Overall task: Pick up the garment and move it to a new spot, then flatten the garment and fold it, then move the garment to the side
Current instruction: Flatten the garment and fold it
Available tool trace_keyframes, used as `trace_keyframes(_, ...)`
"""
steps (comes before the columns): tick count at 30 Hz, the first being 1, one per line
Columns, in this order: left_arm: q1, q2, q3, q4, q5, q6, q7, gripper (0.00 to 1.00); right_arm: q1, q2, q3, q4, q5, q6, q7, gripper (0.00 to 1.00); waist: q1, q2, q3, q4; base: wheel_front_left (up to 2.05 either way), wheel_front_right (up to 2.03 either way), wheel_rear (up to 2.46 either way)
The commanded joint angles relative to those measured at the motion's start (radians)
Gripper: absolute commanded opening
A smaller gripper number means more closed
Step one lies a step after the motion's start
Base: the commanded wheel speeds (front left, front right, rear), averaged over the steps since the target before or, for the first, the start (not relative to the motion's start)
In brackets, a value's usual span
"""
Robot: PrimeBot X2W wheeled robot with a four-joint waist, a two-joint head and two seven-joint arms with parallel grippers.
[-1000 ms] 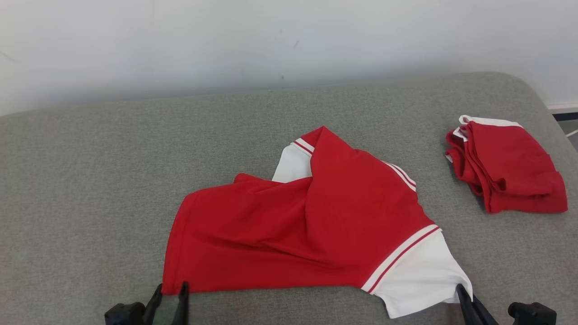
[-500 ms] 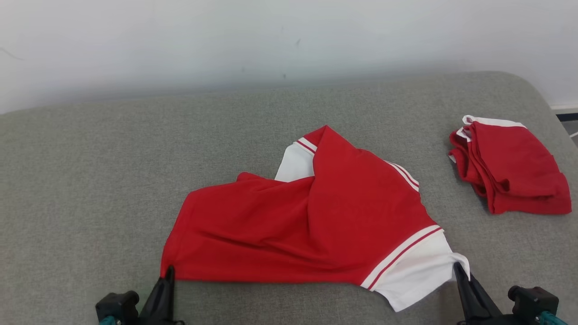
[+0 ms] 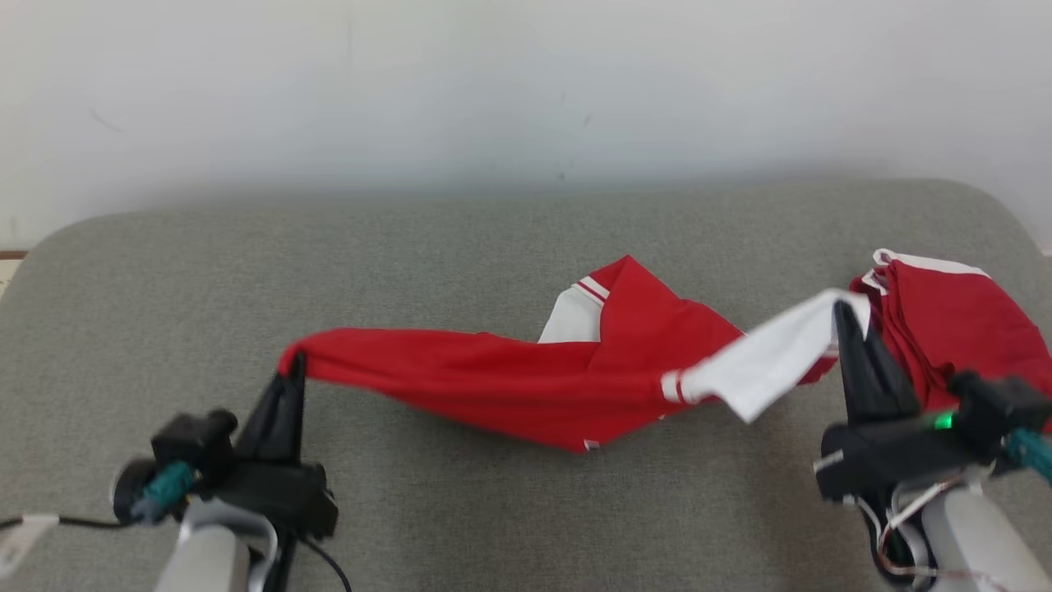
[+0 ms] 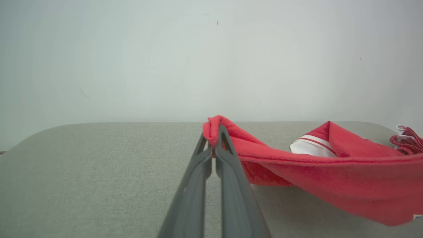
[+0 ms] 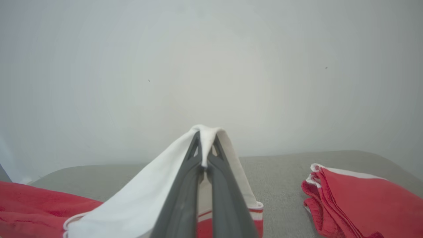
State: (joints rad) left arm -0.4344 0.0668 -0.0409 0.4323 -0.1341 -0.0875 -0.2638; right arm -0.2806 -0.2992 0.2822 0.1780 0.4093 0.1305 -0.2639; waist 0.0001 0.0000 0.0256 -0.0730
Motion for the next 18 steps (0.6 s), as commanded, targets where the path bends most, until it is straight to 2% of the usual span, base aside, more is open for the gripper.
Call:
trace_keyframes(1, -0.043, 0.024, 0.0, 0.013, 0.021, -0.01, -0.001, 0.0, -0.047, -0.01, 0.008, 0.0, -0.014, 0.0, 0.0, 0.0, -0.0001, 0.0, -0.018, 0.019, 0.0, 0.0, 0.0)
trace_keyframes(7, -0.237, 0.098, -0.043, 0.095, 0.077, -0.032, -0.001, 0.0, -0.237, -0.039, 0.037, 0.045, -0.053, 0.0, 0.0, 0.0, -0.0001, 0.0, -0.035, 0.049, 0.0, 0.0, 0.0)
trace_keyframes(14, -0.429, 0.144, -0.087, 0.173, 0.109, -0.038, -0.001, 0.0, -0.396, -0.073, 0.054, 0.104, -0.085, 0.0, 0.0, 0.0, -0.0001, 0.0, -0.023, 0.074, 0.0, 0.0, 0.0)
trace_keyframes(18, -0.538, 0.175, -0.117, 0.221, 0.127, -0.038, -0.001, 0.0, -0.502, -0.09, 0.086, 0.152, -0.091, 0.0, 0.0, 0.0, -0.0001, 0.0, 0.021, 0.079, 0.0, 0.0, 0.0)
